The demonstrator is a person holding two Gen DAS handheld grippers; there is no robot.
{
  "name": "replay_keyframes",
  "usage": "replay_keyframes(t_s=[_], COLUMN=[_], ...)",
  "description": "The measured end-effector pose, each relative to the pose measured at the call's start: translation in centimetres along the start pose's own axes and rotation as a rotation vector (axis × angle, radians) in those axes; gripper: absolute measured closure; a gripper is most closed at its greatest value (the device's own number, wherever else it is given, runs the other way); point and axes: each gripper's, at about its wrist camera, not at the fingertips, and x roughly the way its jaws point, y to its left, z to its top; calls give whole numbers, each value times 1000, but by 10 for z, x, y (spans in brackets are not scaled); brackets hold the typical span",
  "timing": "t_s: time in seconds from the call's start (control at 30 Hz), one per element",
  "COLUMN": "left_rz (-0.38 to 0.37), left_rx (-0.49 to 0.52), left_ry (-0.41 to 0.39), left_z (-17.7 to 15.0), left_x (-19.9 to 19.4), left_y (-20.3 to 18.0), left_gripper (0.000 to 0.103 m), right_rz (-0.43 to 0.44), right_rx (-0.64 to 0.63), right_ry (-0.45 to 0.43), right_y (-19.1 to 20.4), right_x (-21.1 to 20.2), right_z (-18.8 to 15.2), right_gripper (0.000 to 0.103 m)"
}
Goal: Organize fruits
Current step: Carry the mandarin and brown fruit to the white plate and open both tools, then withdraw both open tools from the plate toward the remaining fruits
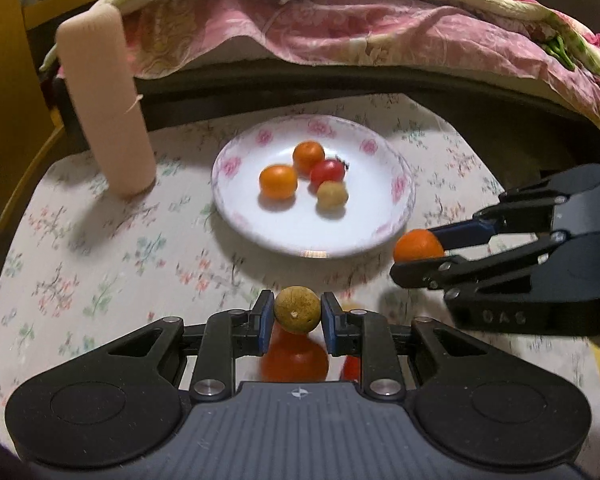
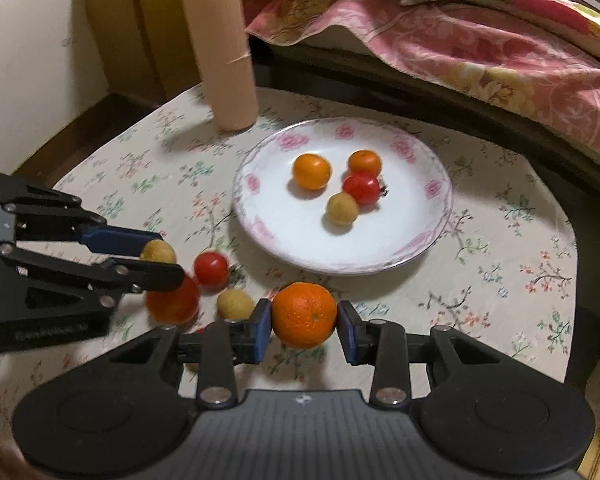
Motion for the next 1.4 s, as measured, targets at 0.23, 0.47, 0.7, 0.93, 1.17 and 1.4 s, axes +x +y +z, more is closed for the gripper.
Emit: replay_keyframes(t_s=[0.23,0.47,0.7,0.93,1.17,1.4], left_rz=[-5,-5,-9,8,7,27], left_rx=[-27,-43,-51,-58,-75,-93], left_ry=[-9,-19,-31,-35,-65,-90], left_z=[25,30,34,34,36,37], left_x=[26,38,46,39,27,17], left_y=[2,11,10,11,13,20], left_gripper=[71,71,69,52,49,46], right_rz=[-35,-49,-64,-65,-78,-89], right_rx=[27,48,67,57,50,75], right_ry=[-32,-45,-48,-68,-104,-159], right_y=[-11,-17,-26,-27,-23,-26], right_x=[10,25,34,30,18,4], right_z=[20,32,33,33,35,37], right_gripper=[62,62,61,61,56,55])
